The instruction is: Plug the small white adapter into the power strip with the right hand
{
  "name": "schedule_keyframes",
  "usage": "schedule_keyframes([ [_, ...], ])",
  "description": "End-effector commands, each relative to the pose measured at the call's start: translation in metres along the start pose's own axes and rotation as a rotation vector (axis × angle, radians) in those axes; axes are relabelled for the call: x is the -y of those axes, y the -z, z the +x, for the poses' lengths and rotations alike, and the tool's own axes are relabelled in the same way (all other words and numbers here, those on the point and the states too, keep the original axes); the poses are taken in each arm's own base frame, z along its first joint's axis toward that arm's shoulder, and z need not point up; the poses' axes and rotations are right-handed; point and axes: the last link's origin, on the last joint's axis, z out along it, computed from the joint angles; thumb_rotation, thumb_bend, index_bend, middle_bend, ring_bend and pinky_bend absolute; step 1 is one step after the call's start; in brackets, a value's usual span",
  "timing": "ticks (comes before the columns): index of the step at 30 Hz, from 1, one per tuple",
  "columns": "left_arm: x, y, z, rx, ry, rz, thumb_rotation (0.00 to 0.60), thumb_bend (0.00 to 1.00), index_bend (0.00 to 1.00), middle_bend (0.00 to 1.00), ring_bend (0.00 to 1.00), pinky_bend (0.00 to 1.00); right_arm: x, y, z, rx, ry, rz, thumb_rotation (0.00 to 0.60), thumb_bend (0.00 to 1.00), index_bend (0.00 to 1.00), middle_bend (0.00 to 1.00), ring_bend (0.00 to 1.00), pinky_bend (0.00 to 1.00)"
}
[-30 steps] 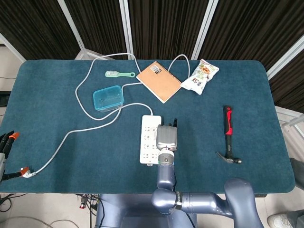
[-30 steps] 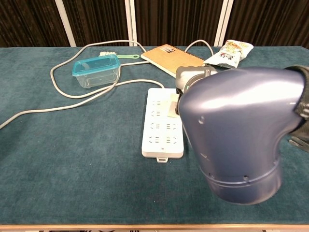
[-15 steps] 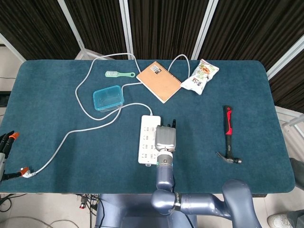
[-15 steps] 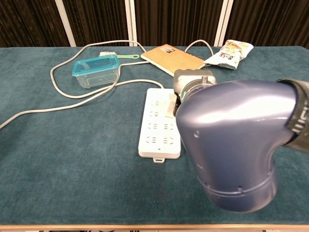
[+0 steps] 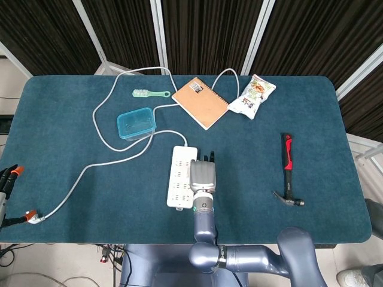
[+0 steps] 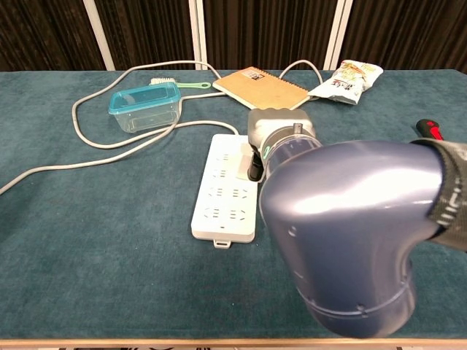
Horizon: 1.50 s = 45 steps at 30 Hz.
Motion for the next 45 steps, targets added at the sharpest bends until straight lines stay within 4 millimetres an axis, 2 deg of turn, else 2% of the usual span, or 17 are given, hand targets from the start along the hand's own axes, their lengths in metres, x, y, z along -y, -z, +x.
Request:
schedule_keyframes([
  [1,0.000,0.000,0.000,0.000,-0.001,0.000,0.600,0.00,0.00,0.00,0.00,0.00,-0.001,0.001,0.002,-0.006,-0.003,0.005,0.600,0.53,0.10,0.25,0.05,0.00],
  [5,0.000,0.000,0.000,-0.001,-0.001,0.001,0.600,0.00,0.00,0.00,0.00,0.00,-0.003,0.002,0.003,-0.011,-0.005,0.005,0.600,0.47,0.01,0.16,0.00,0.00],
  [8,0.000,0.000,0.000,-0.002,-0.001,0.002,0.600,0.00,0.00,0.00,0.00,0.00,-0.005,0.003,0.004,-0.013,-0.010,0.005,0.600,0.43,0.00,0.13,0.00,0.00],
  [14,0.000,0.000,0.000,-0.004,-0.001,0.003,0.600,0.00,0.00,0.00,0.00,0.00,-0.007,0.006,0.007,-0.020,-0.012,0.005,0.600,0.42,0.00,0.09,0.00,0.00],
  [22,0.000,0.000,0.001,-0.004,0.002,0.002,0.600,0.00,0.00,0.00,0.00,0.00,-0.020,0.025,0.037,-0.077,-0.013,0.046,0.600,0.42,0.00,0.08,0.00,0.00],
  [24,0.000,0.001,0.001,-0.003,0.003,0.001,0.600,0.00,0.00,0.00,0.00,0.00,-0.025,0.031,0.045,-0.104,0.002,0.069,0.600,0.42,0.09,0.11,0.02,0.01],
  [25,0.000,0.001,0.001,-0.004,0.004,0.000,0.600,0.00,0.00,0.00,0.00,0.00,-0.027,0.034,0.051,-0.129,0.012,0.087,0.600,0.42,0.19,0.17,0.08,0.05],
  [26,0.000,0.001,0.001,-0.005,0.004,0.000,0.600,0.00,0.00,0.00,0.00,0.00,-0.029,0.036,0.054,-0.148,0.016,0.098,0.600,0.42,0.30,0.26,0.16,0.14],
  [27,0.000,0.001,0.001,-0.006,0.004,-0.001,0.600,0.00,0.00,0.00,0.00,0.00,-0.031,0.038,0.060,-0.188,0.021,0.120,0.600,0.42,0.37,0.32,0.22,0.21],
  [28,-0.001,0.001,0.001,-0.007,0.004,-0.002,0.600,0.00,0.00,0.00,0.00,0.00,-0.033,0.039,0.066,-0.235,0.031,0.144,0.600,0.42,0.45,0.41,0.32,0.32],
  [29,-0.001,0.001,0.001,-0.009,0.004,-0.002,0.600,0.00,0.00,0.00,0.00,0.00,-0.035,0.039,0.068,-0.271,0.042,0.165,0.600,0.42,0.52,0.49,0.40,0.42],
  [31,-0.001,0.001,0.001,-0.010,0.003,-0.003,0.600,0.00,0.00,0.00,0.00,0.00,-0.038,0.040,0.071,-0.320,0.039,0.201,0.600,0.42,0.62,0.60,0.52,0.55],
  [33,-0.001,0.002,0.001,-0.013,0.003,-0.004,0.600,0.00,0.00,0.00,0.00,0.00,-0.038,0.043,0.075,-0.340,-0.077,0.251,0.600,0.44,0.71,0.69,0.62,0.65],
  [37,-0.001,0.002,0.001,-0.016,0.004,-0.005,0.600,0.00,0.00,0.00,0.00,0.00,-0.030,0.052,0.084,-0.234,-0.587,0.350,0.600,0.57,0.82,0.82,0.76,0.75],
  [41,-0.001,0.002,0.000,-0.015,0.002,-0.006,0.600,0.00,0.00,0.00,0.00,0.00,-0.024,0.055,0.091,-0.087,-0.976,0.390,0.600,0.62,0.85,0.85,0.81,0.78],
  [45,-0.001,0.002,0.000,-0.014,0.001,-0.005,0.600,0.00,0.00,0.00,0.00,0.00,-0.018,0.053,0.097,0.075,-1.282,0.399,0.600,0.63,0.85,0.87,0.82,0.79],
])
